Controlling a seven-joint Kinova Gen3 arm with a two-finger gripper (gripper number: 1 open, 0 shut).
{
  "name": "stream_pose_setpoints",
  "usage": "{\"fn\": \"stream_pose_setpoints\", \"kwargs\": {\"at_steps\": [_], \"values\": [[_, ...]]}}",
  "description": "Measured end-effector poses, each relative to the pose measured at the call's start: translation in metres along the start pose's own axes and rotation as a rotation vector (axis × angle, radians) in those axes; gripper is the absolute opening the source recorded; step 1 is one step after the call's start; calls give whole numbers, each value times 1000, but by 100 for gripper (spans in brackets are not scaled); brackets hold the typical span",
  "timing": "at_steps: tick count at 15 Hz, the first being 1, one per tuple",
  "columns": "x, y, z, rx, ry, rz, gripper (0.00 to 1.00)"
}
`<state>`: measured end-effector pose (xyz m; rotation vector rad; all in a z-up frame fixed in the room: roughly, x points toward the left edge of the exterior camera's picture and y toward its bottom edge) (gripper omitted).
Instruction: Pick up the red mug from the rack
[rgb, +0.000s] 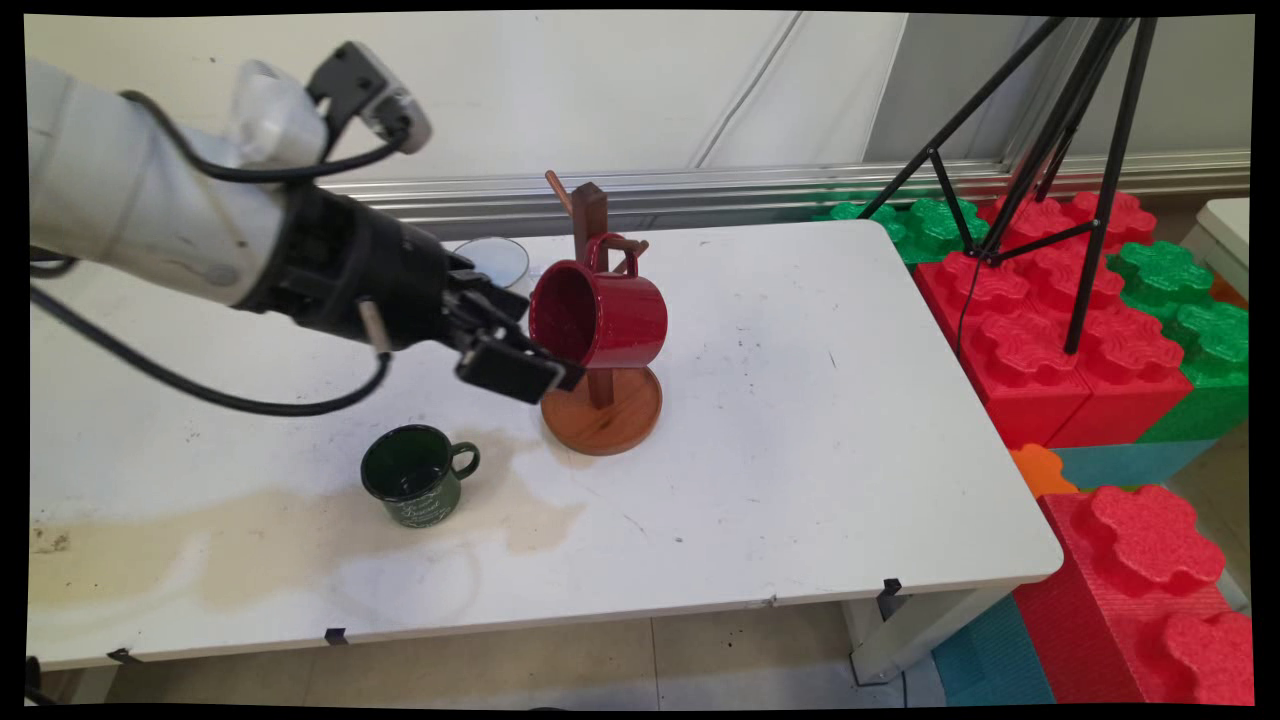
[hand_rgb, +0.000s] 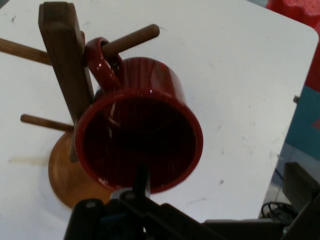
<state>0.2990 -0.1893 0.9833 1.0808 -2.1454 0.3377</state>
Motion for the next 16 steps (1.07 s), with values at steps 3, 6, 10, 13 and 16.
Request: {"fn": "stream_pose_setpoints", "kwargs": {"at_steps": [3,6,10,13,16], "values": [[5,4,18,16,18,-30,100],[9,6,31,23,33,-48,100],[11,7,45,29,47,-64,100],[12,6,58,30,57,-75,100],[12,6,67,32,64,-85,100]]}}
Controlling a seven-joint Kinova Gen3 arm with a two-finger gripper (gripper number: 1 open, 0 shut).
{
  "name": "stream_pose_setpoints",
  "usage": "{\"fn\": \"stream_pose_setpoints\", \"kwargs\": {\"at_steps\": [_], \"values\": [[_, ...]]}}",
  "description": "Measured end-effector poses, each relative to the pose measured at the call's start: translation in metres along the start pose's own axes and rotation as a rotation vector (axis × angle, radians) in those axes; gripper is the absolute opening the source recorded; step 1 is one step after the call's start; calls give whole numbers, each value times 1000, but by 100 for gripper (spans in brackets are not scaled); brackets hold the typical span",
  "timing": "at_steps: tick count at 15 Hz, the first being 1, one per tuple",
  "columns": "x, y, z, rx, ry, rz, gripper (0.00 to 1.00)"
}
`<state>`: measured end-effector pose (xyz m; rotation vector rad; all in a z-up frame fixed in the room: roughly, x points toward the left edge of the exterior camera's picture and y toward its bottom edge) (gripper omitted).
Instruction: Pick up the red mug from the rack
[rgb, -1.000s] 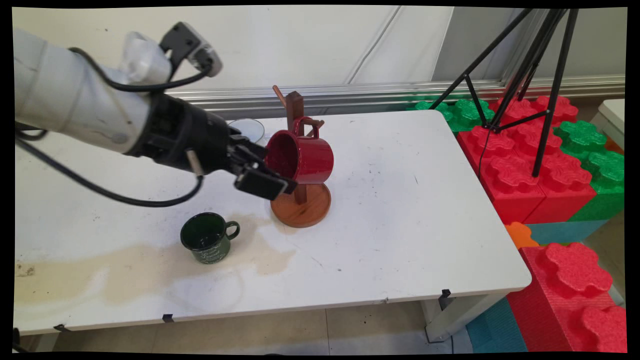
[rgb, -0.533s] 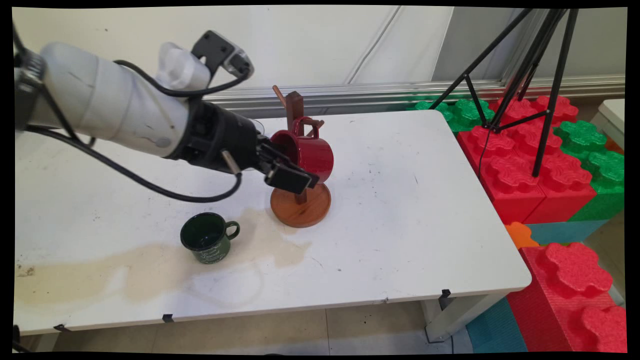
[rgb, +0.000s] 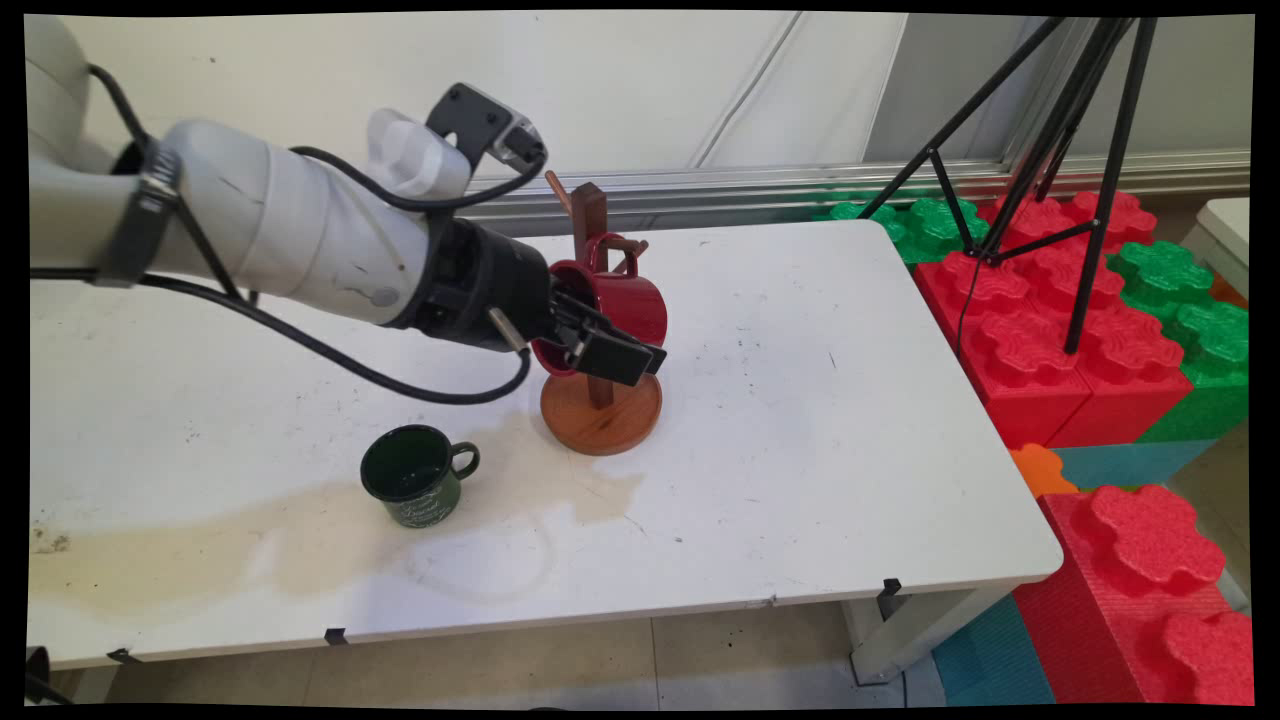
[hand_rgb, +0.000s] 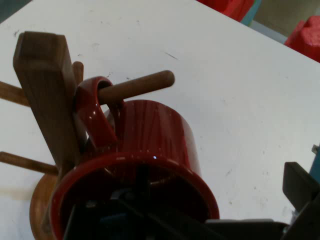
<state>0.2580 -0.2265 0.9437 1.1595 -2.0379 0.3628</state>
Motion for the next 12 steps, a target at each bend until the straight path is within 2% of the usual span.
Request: {"fn": "stream_pose_setpoints", "kwargs": {"at_steps": [10,11,12], "values": [[-5,-5,25,11,8,-47,100],[-5,-5,26,11,9,-50,0],[-6,-6,26,12,10,-51,0]]}}
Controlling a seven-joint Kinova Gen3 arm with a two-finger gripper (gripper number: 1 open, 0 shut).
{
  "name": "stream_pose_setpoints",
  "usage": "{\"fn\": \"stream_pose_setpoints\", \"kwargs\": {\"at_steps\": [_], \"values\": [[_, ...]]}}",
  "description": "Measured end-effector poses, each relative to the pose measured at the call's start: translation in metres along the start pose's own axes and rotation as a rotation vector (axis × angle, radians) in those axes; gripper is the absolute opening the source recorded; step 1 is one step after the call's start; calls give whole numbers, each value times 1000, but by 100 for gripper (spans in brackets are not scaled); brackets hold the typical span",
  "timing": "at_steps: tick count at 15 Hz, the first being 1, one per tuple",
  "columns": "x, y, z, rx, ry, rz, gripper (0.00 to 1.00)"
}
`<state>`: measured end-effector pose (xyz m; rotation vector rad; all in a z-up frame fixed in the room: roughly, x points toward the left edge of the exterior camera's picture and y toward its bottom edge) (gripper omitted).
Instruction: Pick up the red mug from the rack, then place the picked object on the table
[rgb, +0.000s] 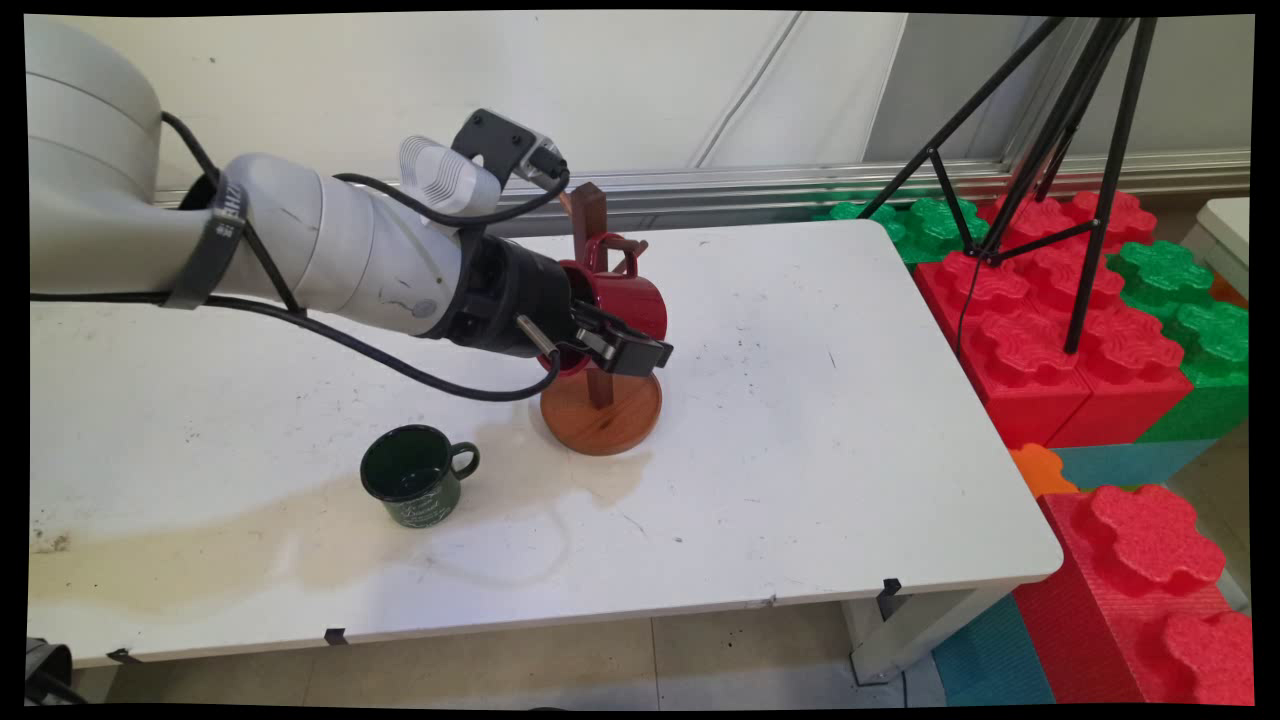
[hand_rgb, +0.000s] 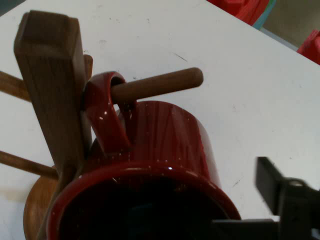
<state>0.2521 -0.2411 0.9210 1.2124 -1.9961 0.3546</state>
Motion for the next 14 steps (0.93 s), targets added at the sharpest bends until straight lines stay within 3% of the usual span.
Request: {"fn": "stream_pose_setpoints", "kwargs": {"at_steps": [14], "values": [[-4,-3,-13,15,9,49,0]]}}
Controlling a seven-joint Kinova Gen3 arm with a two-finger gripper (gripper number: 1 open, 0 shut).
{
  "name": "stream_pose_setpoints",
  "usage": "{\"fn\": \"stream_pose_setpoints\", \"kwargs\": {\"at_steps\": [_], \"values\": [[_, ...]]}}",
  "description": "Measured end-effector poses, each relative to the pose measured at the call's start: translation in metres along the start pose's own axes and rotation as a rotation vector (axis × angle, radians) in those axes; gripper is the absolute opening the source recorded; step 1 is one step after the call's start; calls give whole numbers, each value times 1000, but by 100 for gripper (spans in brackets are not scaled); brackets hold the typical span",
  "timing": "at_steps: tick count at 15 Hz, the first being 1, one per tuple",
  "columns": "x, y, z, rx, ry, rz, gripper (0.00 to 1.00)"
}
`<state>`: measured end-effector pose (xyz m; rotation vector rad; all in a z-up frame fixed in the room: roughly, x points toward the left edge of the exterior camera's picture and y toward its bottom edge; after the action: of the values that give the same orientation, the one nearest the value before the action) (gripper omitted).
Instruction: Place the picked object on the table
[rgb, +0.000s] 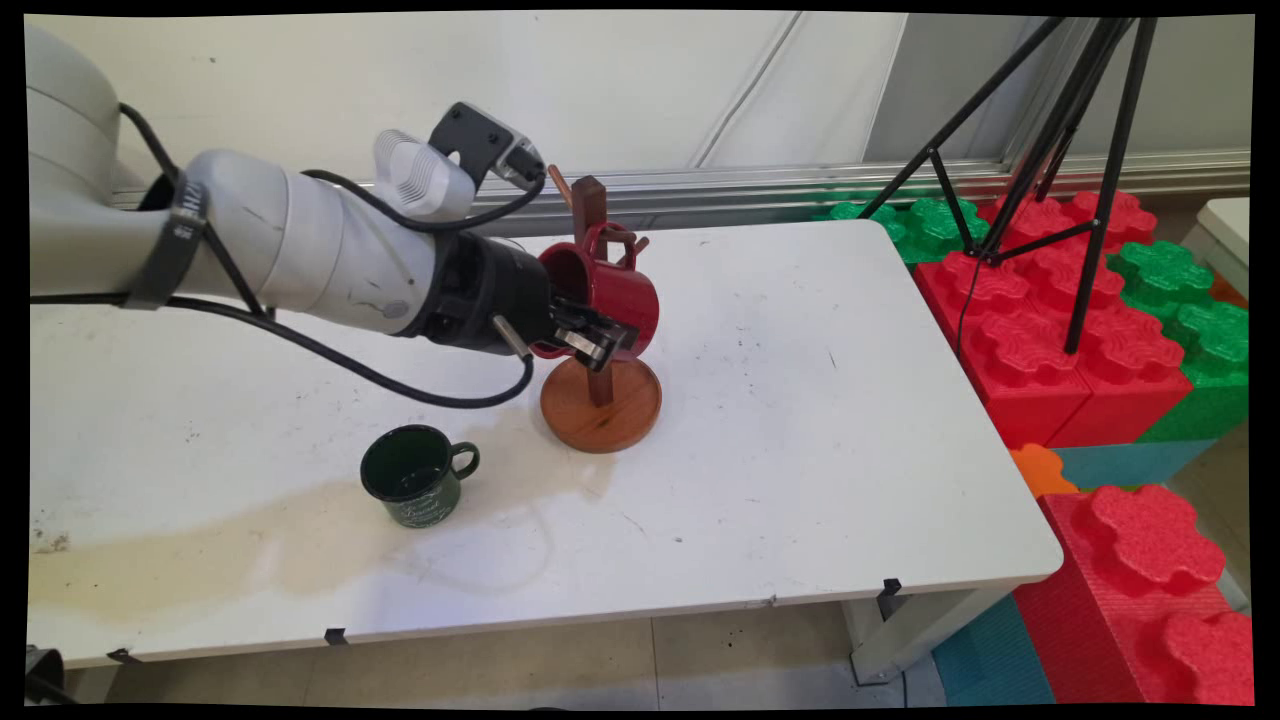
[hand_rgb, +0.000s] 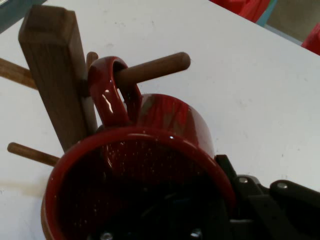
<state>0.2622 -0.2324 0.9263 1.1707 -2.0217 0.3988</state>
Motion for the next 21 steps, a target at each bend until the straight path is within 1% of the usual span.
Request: {"fn": "stream_pose_setpoints", "kwargs": {"at_steps": [5,9,15,21], "values": [[-1,-2,-9,1,0,27,0],[-2,-1,-14,-7,2,47,0],[-1,5,-24,-43,13,97,0],[0,11,-32,-82,25,182,0]]}}
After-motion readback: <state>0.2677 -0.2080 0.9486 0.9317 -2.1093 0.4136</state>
